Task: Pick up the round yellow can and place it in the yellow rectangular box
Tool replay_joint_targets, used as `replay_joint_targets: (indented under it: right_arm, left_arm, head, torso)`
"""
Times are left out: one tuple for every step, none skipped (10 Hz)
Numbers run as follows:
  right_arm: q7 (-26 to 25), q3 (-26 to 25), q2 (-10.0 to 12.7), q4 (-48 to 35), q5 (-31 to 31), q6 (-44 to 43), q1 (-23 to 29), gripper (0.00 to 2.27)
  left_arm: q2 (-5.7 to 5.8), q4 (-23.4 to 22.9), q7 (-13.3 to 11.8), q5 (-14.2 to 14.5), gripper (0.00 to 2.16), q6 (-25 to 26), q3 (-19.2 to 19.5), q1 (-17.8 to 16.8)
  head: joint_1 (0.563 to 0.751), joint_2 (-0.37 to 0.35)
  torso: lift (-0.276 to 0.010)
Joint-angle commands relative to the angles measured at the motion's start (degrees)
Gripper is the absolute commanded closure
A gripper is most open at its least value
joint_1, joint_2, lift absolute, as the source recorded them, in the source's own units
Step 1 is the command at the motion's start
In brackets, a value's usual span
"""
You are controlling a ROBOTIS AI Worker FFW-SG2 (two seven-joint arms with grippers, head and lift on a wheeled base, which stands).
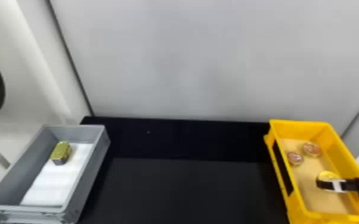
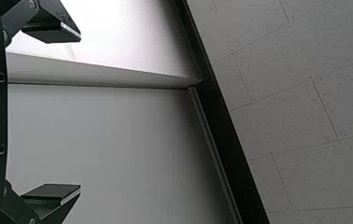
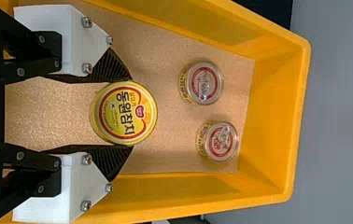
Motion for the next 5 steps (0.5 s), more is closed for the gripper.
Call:
replay_joint_targets:
  right_arm:
    - [-1.33, 0.02, -0.20, 2.52, -2.05, 0.00, -0.53, 0.67]
    - [-1.85, 0.11, -0.20, 3.05, -2.22, 0.08, -0.62, 0.67]
    - [-2.56, 0.11, -0.29, 3.66, -2.84, 0.26, -0.71, 0.67]
    - [-2.91, 0.20, -0.29, 4.36, -3.01, 0.35, -1.06, 0.67]
    - [-3.88, 0.20, -0.29, 5.16, -4.25, 0.26, -1.15, 0.67]
  left_arm:
    - [0.00, 0.08, 0.01, 0.00, 0.14, -0.11, -0.18, -0.13]
    - [-0.09, 0.17, 0.01, 0.00, 0.14, -0.11, -0.36, -0.22]
    - [-0.09, 0.17, 0.01, 0.00, 0.14, -0.20, -0.36, -0.30]
    - [-0.09, 0.17, 0.01, 0.00, 0.14, -0.20, -0.36, -0.30]
    - [-0.18, 0.26, 0.01, 0.00, 0.14, -0.29, -0.36, -0.30]
  head:
    - [0.663, 0.054]
    - [0.663, 0.054]
    - [0.663, 0.054]
    - [0.663, 0.054]
    - [0.663, 0.054]
  torso:
    - [-0.010]
    - [-0.010]
    - [-0.010]
    - [-0.010]
    - [-0.010]
